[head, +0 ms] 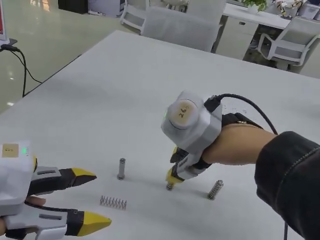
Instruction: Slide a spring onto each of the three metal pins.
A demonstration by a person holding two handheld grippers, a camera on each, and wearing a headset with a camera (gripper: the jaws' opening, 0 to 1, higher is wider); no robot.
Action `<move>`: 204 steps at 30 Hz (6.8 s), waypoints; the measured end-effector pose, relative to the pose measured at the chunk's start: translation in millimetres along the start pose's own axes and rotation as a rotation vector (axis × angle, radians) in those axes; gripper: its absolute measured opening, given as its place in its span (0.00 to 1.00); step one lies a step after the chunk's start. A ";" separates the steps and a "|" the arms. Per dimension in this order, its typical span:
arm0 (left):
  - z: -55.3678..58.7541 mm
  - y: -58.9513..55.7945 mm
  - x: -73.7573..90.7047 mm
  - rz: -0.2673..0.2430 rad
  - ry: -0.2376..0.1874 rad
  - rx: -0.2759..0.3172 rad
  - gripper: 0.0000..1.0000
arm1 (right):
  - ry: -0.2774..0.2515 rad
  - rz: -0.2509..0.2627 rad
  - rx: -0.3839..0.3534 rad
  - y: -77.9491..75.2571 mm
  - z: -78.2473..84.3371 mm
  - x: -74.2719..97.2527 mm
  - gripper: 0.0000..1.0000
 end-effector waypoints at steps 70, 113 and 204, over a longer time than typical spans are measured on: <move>0.8 -15.4 -8.9 0.132 0.078 -0.103 0.45 | -0.053 -0.141 0.007 62.6 -9.9 -28.6 0.07; -16.4 -42.5 -26.0 0.293 0.061 -0.156 0.05 | -0.115 -0.158 0.051 92.1 -26.4 -2.1 0.07; -22.4 -46.6 -20.7 0.315 0.028 -0.132 0.13 | -0.158 -0.169 0.097 97.5 -50.5 12.3 0.08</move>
Point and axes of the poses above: the centre of the closed fingertips' face, and the gripper's own axes: x roughly backward along the fingers, y roughly to its left, z roughly out of its underside, the point moved 3 cm from there along x, roughly backward along the fingers, and after that the axes turned 10 degrees about -z, right-handed, at the moved point
